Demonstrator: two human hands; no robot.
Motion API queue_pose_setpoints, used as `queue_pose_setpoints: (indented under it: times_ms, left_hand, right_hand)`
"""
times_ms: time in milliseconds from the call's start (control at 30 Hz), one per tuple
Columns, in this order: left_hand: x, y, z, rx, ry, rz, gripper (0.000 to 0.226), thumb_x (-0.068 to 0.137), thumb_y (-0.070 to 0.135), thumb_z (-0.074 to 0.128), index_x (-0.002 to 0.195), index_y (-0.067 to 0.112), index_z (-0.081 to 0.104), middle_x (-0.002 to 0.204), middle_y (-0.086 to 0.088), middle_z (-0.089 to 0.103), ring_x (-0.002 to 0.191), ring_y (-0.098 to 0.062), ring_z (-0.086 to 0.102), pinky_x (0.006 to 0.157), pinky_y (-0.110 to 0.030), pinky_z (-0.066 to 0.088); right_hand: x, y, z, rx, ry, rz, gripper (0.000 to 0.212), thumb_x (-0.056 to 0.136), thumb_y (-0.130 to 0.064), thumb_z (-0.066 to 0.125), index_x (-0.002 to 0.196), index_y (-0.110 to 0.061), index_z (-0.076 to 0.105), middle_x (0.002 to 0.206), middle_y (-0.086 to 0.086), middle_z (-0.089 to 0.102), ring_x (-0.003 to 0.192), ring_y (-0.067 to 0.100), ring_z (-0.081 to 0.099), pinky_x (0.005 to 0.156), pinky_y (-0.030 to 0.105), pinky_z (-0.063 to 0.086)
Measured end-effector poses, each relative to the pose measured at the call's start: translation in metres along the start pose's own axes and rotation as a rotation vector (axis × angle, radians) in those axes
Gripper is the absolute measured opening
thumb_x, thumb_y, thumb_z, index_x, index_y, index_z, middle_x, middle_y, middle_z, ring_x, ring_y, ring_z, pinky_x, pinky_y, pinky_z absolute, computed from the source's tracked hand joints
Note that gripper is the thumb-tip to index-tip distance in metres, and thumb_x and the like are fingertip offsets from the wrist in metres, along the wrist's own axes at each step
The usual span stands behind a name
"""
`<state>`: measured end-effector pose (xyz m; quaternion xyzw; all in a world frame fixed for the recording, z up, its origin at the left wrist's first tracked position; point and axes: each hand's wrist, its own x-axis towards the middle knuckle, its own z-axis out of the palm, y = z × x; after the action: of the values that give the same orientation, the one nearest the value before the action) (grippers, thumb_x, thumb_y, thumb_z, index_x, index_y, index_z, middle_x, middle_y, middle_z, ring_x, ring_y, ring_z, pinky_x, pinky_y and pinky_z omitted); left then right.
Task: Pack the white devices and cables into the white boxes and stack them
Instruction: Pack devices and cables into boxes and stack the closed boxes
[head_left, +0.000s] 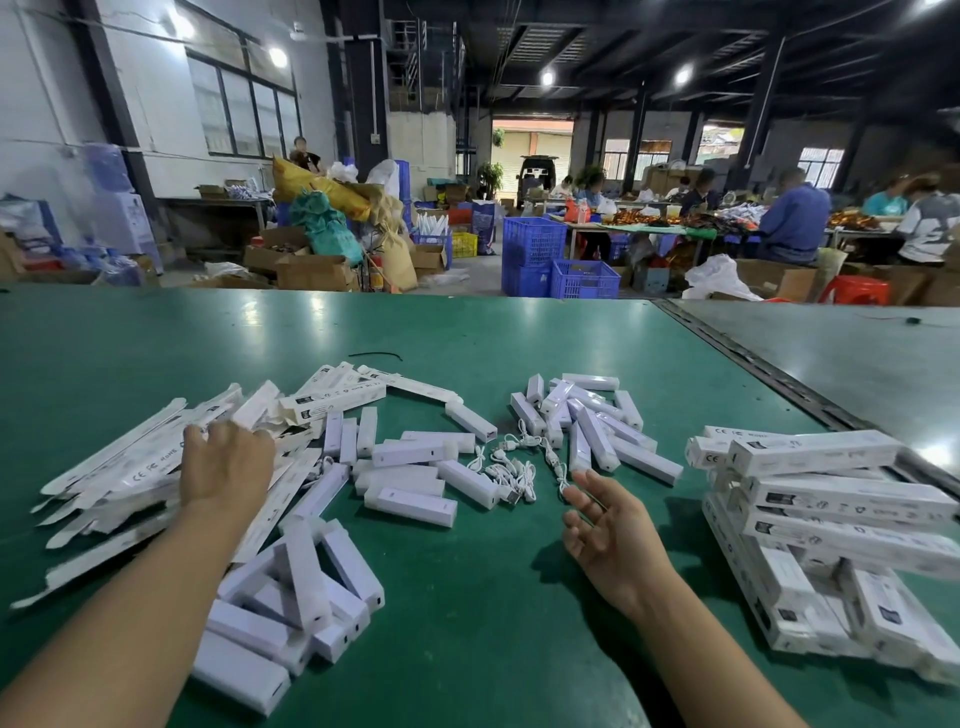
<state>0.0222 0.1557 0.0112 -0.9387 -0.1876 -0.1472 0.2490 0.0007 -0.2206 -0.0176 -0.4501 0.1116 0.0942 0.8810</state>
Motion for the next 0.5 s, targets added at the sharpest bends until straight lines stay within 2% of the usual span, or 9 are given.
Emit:
queue_pose_setpoints:
  times_ms: [67, 100, 167, 233, 267, 333, 400, 500]
  left_hand:
    - [0.001, 0.005, -0.008, -0.062, 0.068, -0.021, 0.036, 0.093, 0.012, 0.041, 0.124, 0.019, 0.06, 0.134, -0.005, 0.057, 0.124, -0.023, 0.048, 0.099, -0.041, 0.033]
    - [0.002, 0.009, -0.016, -0.13, 0.096, -0.026, 0.036, 0.092, 0.012, 0.042, 0.123, 0.013, 0.06, 0.135, -0.008, 0.056, 0.124, -0.026, 0.048, 0.1, -0.043, 0.033]
    - [0.003, 0.02, -0.037, -0.292, 0.105, -0.007, 0.031, 0.09, 0.01, 0.043, 0.118, 0.004, 0.057, 0.122, -0.016, 0.063, 0.11, -0.033, 0.055, 0.095, -0.046, 0.037]
    - [0.004, 0.034, -0.057, -0.488, 0.134, 0.007, 0.018, 0.093, 0.008, 0.041, 0.11, 0.004, 0.046, 0.099, -0.018, 0.068, 0.08, -0.034, 0.059, 0.075, -0.043, 0.044]
    - [0.005, 0.042, -0.067, -0.607, 0.167, -0.005, 0.01, 0.096, 0.008, 0.039, 0.105, 0.007, 0.04, 0.091, -0.018, 0.067, 0.07, -0.033, 0.055, 0.062, -0.04, 0.041]
    - [0.007, 0.057, -0.09, -0.841, 0.229, -0.044, 0.005, 0.1, 0.009, 0.036, 0.1, 0.013, 0.032, 0.082, -0.016, 0.059, 0.064, -0.032, 0.049, 0.052, -0.034, 0.032]
    - [0.004, 0.073, -0.114, -1.054, 0.222, -0.092, 0.003, 0.104, 0.015, 0.035, 0.102, 0.014, 0.036, 0.08, -0.008, 0.052, 0.059, -0.028, 0.047, 0.047, -0.029, 0.027]
    - [-0.011, 0.096, -0.137, -1.39, 0.007, -0.108, 0.035, 0.104, 0.049, 0.035, 0.109, 0.016, 0.047, 0.077, 0.004, 0.054, 0.059, -0.011, 0.051, 0.044, -0.025, 0.032]
  right_hand:
    - [-0.001, 0.0, 0.001, -0.009, -0.004, 0.0, 0.018, 0.088, -0.023, 0.063, 0.103, -0.014, 0.066, 0.072, -0.001, 0.066, 0.051, 0.011, 0.052, 0.044, 0.021, 0.043]
    - [-0.002, 0.0, 0.002, -0.014, -0.005, 0.0, 0.018, 0.088, -0.023, 0.062, 0.103, -0.014, 0.066, 0.072, -0.001, 0.066, 0.051, 0.011, 0.052, 0.045, 0.021, 0.043]
    - [-0.003, 0.0, 0.003, -0.026, -0.007, -0.001, 0.017, 0.089, -0.023, 0.062, 0.103, -0.014, 0.066, 0.072, -0.002, 0.066, 0.052, 0.011, 0.052, 0.046, 0.021, 0.042]
    - [-0.004, 0.0, 0.004, -0.038, -0.01, 0.003, 0.016, 0.09, -0.022, 0.061, 0.102, -0.014, 0.065, 0.073, -0.001, 0.066, 0.052, 0.011, 0.052, 0.048, 0.021, 0.041]
    - [-0.005, 0.0, 0.005, -0.045, -0.014, 0.005, 0.015, 0.09, -0.022, 0.061, 0.102, -0.014, 0.065, 0.074, -0.001, 0.065, 0.053, 0.011, 0.052, 0.049, 0.021, 0.041]
    - [-0.006, 0.001, 0.008, -0.058, -0.026, 0.01, 0.015, 0.089, -0.021, 0.061, 0.101, -0.013, 0.066, 0.075, 0.0, 0.066, 0.055, 0.012, 0.052, 0.052, 0.022, 0.041]
    - [-0.007, 0.003, 0.009, -0.082, -0.049, 0.016, 0.014, 0.09, -0.02, 0.061, 0.099, -0.012, 0.067, 0.076, 0.001, 0.068, 0.056, 0.013, 0.054, 0.05, 0.021, 0.043]
    - [-0.01, 0.007, 0.014, -0.14, -0.096, 0.019, 0.013, 0.091, -0.021, 0.061, 0.098, -0.012, 0.067, 0.078, 0.002, 0.07, 0.054, 0.013, 0.058, 0.048, 0.021, 0.047]
